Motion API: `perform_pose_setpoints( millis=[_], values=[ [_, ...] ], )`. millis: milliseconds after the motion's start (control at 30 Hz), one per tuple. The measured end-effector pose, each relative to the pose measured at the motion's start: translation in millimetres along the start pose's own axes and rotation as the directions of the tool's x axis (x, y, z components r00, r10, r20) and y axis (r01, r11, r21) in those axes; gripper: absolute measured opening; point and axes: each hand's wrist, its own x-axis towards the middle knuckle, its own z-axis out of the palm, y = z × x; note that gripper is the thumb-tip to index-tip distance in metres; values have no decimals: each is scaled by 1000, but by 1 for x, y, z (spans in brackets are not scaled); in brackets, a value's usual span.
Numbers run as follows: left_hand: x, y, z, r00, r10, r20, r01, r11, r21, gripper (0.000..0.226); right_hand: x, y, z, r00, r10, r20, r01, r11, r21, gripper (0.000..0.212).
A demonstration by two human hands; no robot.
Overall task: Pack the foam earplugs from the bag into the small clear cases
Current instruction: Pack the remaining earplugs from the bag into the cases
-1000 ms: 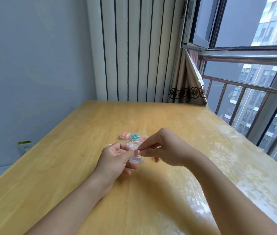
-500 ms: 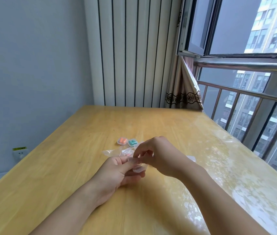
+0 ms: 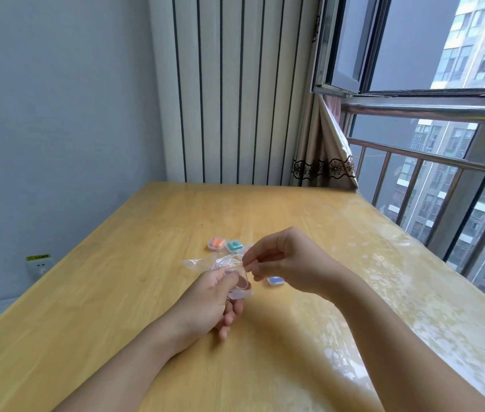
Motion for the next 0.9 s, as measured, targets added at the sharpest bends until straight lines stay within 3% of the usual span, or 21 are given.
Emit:
perform_pose_setpoints(
  millis=[167,467,633,900],
  values=[
    [1,-3,1,999,34,-38,-35,999,-7,42,-1,-4,-1,1000,-20,2,20,1000,23,13],
    [2,-3,-1,990,128,-57,-132,988,-84,23,-2,-9,11,988,-33,-150,31,999,-14,19],
    [4,-3,-1,990,109,-84,-117,989,-94,28,-2,-8,19,991,-23,-132,15,998,-66,24],
    [1,-8,2,973,211,-91,-213,977,-15,25,-4,-12,29,988,-73,-134,44,977,-209,24]
  ],
)
